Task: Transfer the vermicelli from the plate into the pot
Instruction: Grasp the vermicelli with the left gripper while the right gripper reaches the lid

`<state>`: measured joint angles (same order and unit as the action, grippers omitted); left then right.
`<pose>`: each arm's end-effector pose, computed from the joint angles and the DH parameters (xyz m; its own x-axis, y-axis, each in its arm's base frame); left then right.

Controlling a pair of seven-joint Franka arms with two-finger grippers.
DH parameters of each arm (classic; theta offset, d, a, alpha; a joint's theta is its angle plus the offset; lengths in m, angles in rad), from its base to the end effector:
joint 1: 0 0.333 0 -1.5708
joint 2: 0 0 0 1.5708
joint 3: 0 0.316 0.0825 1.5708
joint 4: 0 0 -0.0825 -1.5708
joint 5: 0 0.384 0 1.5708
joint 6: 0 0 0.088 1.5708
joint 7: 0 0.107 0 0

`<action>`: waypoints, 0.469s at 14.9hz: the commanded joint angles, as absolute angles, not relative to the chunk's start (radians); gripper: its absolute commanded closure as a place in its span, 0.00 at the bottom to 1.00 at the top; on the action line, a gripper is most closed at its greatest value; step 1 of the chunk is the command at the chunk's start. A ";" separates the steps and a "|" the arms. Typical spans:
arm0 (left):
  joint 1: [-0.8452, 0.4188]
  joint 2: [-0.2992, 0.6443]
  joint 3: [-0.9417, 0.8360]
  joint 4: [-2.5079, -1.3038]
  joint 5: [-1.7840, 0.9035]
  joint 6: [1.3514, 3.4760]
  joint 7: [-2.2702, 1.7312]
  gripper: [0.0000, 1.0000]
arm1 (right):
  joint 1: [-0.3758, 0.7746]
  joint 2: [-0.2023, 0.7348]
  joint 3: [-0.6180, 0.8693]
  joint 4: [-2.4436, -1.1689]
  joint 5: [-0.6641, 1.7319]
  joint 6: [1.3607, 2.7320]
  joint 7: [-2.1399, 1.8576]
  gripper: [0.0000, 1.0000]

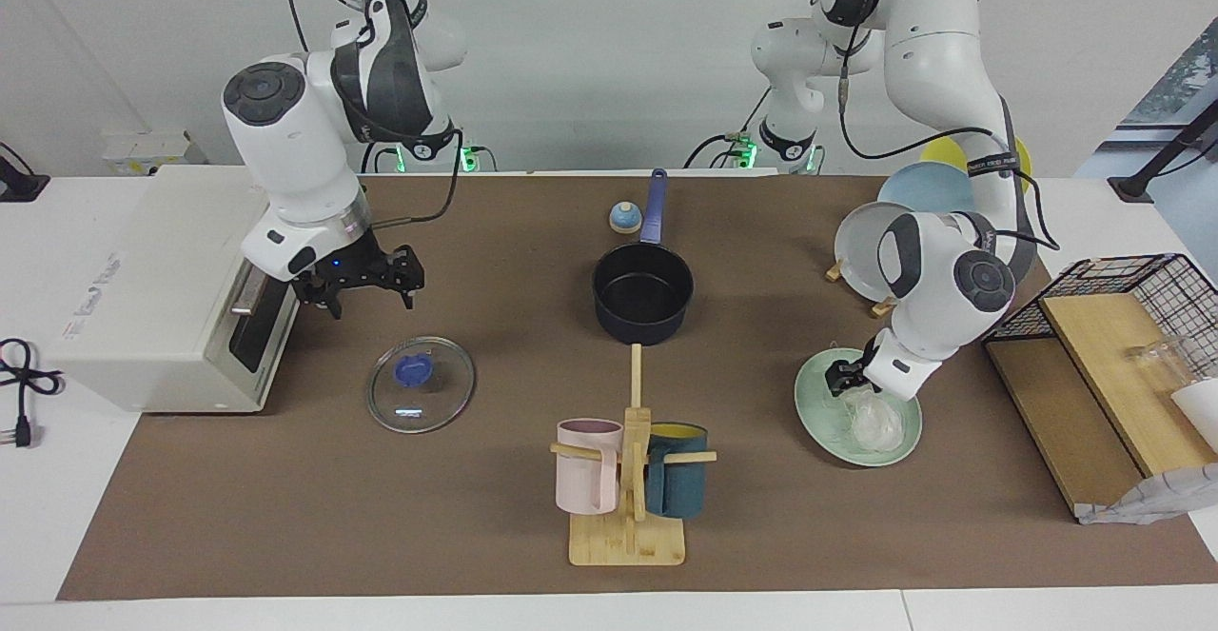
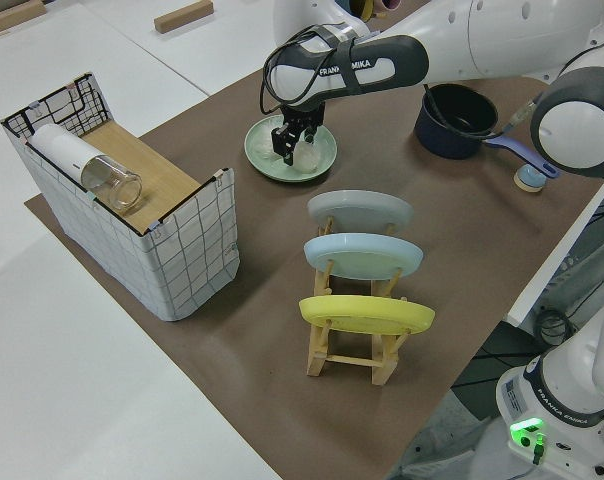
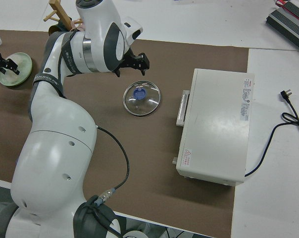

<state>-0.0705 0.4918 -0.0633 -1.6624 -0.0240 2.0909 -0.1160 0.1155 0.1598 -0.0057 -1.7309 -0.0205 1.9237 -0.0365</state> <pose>0.6634 -0.0859 0.3182 0.9977 -0.0001 -0.0682 0.0028 -0.9991 0.0423 0.6101 0.0660 0.4854 0.9877 0.1528 0.0322 0.1522 -0.9881 0.0215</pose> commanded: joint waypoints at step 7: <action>-0.115 0.231 -0.075 -1.591 -0.173 1.809 -0.260 1.00 | 0.117 0.167 -0.003 -1.870 -0.008 2.104 -0.021 0.00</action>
